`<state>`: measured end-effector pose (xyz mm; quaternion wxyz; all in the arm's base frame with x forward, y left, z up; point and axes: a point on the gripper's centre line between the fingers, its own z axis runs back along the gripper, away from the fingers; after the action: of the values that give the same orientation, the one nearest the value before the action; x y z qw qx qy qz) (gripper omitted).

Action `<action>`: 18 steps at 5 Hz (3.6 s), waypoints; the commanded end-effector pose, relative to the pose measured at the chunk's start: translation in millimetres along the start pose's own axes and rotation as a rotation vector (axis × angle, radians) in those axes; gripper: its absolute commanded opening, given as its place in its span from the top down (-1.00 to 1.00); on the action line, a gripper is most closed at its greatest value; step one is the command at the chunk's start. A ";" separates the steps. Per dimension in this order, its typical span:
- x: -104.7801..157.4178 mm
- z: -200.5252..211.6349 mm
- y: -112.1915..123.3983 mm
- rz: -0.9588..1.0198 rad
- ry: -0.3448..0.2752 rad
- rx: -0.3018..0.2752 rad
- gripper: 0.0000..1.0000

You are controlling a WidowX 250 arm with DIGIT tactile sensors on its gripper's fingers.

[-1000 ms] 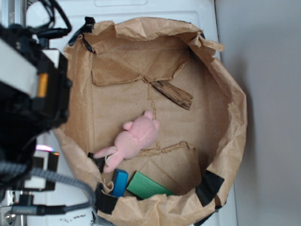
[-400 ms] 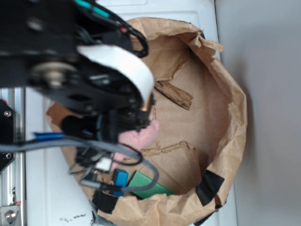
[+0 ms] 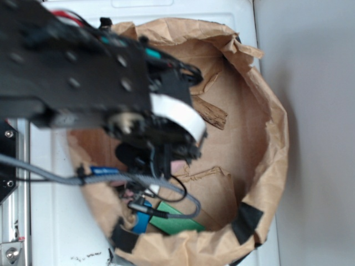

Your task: Grab the wood chip.

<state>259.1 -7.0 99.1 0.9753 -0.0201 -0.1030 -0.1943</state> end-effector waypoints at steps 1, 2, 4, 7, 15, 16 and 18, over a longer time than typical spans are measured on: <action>20.4 -20.7 7.3 -0.055 -0.018 0.021 -1.00; 23.5 -34.1 17.6 -0.043 0.013 0.013 -1.00; 20.5 -30.6 22.6 -0.048 0.043 -0.043 -1.00; 41.3 -78.6 40.9 -0.087 0.086 -0.054 -1.00; 24.7 -26.1 81.5 -0.060 0.082 -0.244 -1.00; 16.8 -36.6 86.9 -0.056 0.077 -0.215 -1.00; -4.2 -36.1 89.3 -0.106 0.054 -0.234 -1.00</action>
<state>293.1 62.7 42.5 0.9540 -0.1468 -0.0274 -0.2600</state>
